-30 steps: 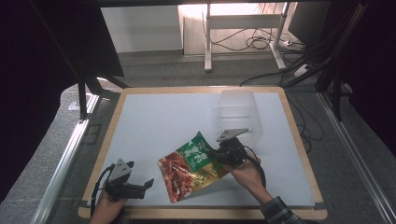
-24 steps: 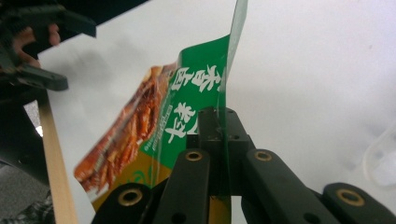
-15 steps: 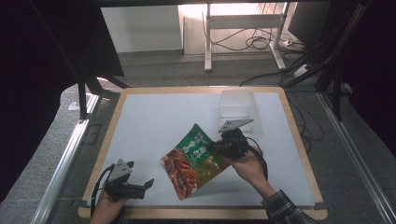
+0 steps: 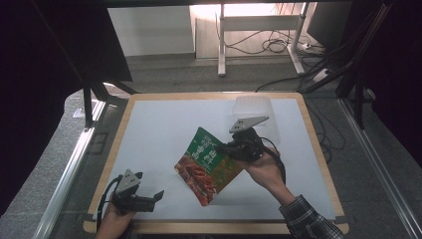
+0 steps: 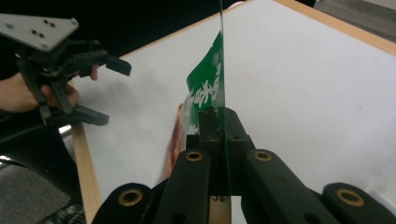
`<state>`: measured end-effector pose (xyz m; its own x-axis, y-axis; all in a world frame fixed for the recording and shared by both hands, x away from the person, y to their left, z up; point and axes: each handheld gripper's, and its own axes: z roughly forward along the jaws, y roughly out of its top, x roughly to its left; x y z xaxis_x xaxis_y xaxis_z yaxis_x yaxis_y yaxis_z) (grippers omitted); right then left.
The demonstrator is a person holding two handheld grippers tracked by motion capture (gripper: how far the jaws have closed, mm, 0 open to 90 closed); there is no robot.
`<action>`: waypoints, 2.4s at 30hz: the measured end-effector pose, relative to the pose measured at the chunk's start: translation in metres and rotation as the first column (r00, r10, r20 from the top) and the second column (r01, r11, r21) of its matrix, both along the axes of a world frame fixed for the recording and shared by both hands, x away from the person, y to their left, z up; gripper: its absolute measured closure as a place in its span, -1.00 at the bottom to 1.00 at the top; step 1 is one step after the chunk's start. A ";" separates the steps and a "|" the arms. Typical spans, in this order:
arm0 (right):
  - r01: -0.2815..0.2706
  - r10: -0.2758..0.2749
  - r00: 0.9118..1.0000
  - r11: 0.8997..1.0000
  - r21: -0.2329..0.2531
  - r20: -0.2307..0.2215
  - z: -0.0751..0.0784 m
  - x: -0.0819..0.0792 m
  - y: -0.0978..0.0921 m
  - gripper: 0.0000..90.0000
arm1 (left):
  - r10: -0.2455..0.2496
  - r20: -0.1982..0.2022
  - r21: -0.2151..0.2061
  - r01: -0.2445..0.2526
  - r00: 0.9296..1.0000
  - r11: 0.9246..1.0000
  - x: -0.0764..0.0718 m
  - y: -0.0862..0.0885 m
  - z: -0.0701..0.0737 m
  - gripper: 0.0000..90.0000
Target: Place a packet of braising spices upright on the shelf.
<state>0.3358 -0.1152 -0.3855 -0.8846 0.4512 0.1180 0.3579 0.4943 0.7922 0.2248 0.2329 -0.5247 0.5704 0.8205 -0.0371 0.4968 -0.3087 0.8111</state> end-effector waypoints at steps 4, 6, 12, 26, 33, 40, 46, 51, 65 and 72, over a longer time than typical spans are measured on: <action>-0.002 0.002 1.000 1.000 0.000 0.005 0.007 0.000 0.002 0.99 | 0.000 0.001 -0.001 0.000 1.000 1.000 0.000 0.000 0.000 -1.00; -0.004 0.004 1.000 1.000 -0.004 0.012 0.011 0.001 0.003 0.99 | -0.001 0.000 0.001 0.001 1.000 1.000 0.000 0.000 0.000 -1.00; -0.007 0.007 0.999 1.000 -0.012 0.039 0.024 0.005 0.005 0.99 | 0.002 0.001 -0.002 -0.002 1.000 1.000 0.000 0.000 0.000 -1.00; 0.047 -0.044 0.994 0.998 -0.028 0.101 0.047 0.023 0.000 0.99 | 0.001 0.001 -0.001 -0.001 1.000 1.000 0.000 0.000 0.000 -1.00; 0.051 -0.048 0.994 0.998 -0.021 0.099 0.053 0.033 -0.001 0.99 | 0.002 0.001 0.002 -0.002 1.000 1.000 0.000 -0.001 0.000 -1.00; 0.074 -0.074 0.991 0.997 0.003 0.111 0.067 0.048 -0.003 0.99 | 0.002 0.000 0.002 -0.002 1.000 1.000 0.000 -0.001 0.000 -1.00; 0.088 -0.088 0.988 0.996 0.008 0.129 0.076 0.058 -0.003 0.99 | 0.002 -0.001 0.002 -0.002 1.000 1.000 0.000 -0.001 0.000 -1.00; 0.102 -0.102 0.984 0.995 0.005 0.146 0.083 0.070 -0.004 0.99 | 0.001 -0.001 0.002 -0.001 1.000 1.000 0.000 -0.001 0.000 -1.00; 0.155 -0.150 0.975 0.988 -0.018 0.165 0.089 0.091 -0.024 0.99 | -0.001 -0.003 0.001 0.001 1.000 1.000 0.001 0.000 0.000 -1.00; 0.187 -0.180 0.970 0.982 -0.029 0.163 0.090 0.097 -0.045 0.99 | 0.000 -0.004 0.001 0.000 1.000 1.000 0.000 0.000 0.000 -1.00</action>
